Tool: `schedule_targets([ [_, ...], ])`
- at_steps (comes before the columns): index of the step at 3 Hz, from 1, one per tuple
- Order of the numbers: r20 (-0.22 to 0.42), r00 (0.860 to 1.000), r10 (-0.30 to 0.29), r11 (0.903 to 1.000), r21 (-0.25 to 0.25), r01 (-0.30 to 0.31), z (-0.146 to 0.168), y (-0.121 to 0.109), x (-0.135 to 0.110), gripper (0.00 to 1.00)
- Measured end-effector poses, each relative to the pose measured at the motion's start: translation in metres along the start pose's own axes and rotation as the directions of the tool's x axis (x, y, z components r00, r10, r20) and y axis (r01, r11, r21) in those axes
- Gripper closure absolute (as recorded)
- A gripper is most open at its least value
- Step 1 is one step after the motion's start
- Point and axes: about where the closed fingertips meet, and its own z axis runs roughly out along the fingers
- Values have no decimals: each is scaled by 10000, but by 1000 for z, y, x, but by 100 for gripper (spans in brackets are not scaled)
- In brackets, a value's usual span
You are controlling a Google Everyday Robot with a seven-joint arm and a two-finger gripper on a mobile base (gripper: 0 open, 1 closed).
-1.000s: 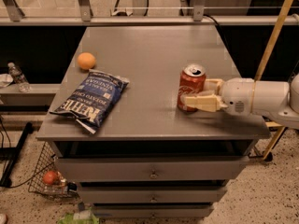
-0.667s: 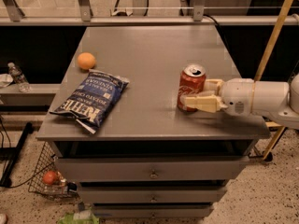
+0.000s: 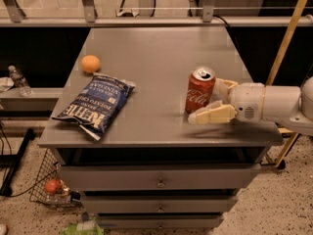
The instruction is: Place coke can upright
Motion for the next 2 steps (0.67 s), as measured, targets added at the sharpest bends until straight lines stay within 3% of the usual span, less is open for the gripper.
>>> schedule_targets([
  [2, -661, 9909, -1172, 9910, 567, 1210, -40, -9, -39, 0],
])
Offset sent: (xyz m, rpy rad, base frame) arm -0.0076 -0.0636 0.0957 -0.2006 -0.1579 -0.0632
